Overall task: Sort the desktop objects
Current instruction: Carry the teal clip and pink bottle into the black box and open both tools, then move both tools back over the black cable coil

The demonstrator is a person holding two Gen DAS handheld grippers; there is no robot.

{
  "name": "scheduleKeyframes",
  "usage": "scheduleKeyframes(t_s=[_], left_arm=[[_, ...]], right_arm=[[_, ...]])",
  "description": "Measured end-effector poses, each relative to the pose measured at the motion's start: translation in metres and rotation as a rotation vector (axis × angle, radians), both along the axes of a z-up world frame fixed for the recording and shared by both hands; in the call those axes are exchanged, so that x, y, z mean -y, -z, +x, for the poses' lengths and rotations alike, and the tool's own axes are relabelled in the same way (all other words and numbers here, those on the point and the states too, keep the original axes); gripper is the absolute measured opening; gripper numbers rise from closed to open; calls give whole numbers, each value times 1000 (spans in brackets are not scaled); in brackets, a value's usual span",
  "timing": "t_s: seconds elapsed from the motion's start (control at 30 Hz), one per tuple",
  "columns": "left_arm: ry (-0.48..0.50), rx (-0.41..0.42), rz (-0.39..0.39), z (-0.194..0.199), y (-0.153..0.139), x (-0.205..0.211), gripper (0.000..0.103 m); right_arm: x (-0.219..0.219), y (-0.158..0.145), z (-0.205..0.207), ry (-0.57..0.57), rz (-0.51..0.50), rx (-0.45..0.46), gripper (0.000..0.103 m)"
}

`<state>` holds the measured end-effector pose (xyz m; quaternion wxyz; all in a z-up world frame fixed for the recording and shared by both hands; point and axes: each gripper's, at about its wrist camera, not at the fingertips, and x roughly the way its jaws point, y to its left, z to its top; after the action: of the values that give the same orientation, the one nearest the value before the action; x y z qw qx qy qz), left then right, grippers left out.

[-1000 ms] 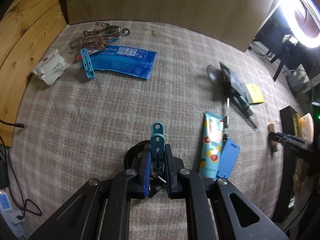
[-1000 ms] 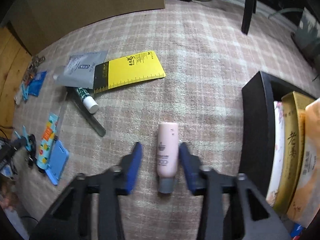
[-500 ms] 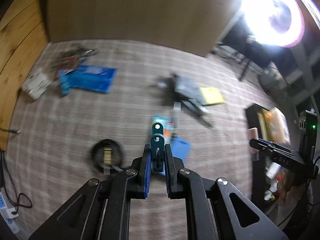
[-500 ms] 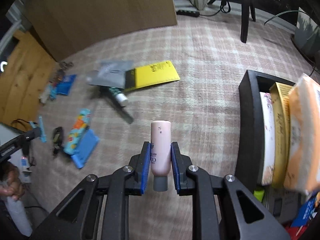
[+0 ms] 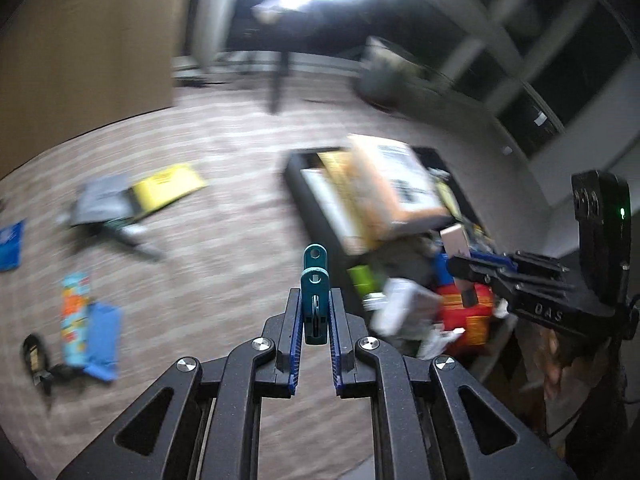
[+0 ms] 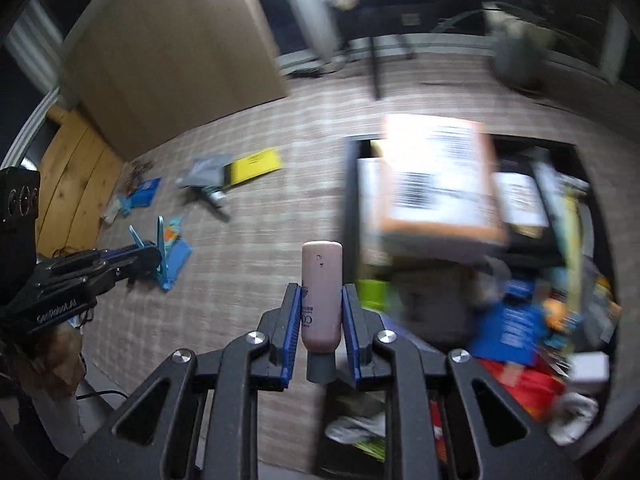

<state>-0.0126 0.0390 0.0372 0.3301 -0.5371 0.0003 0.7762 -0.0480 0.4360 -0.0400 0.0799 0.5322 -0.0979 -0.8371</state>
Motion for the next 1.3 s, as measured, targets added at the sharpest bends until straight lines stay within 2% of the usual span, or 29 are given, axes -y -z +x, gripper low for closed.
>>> scheduleKeyframes(t_s=[0.17,0.33,0.47,0.5,0.53,0.57,0.6,0.63,0.67,0.9,1.0,1.3], left_arm=[[112,-4,6,18,-2,-70,11],[165,5,-1,26,0,-119,11],[187,1,-5,28,-1,-145,11],[196,0,-8,29,-1,-153,14],[202,6,-16,31,-2,-159,35],[196,9,-19,31,-2,-161,49],[186,3,-13,30,-3,-162,62],[176,-17,-3,30,-6,-162,62],[173,-31,-12,31,-8,-162,62],[100,-56,-51,26,-12,-149,61],[54,-92,-79,28,-19,-136,61],[-63,-174,-145,30,-38,-86,61]], right_arm=[[-67,-8,20,112,37,-6,20],[-122,-6,32,199,39,4,20],[-140,-6,33,215,47,10,20],[-143,-6,33,215,51,8,20],[-146,-7,33,212,54,1,23],[-148,-8,32,209,56,3,38],[-150,-8,32,214,59,6,48],[-152,-10,33,224,63,0,65],[-153,-11,33,227,63,-13,67],[-155,-11,29,195,40,-16,67],[-152,-11,28,184,18,-11,67],[-112,-18,24,89,11,-42,67]])
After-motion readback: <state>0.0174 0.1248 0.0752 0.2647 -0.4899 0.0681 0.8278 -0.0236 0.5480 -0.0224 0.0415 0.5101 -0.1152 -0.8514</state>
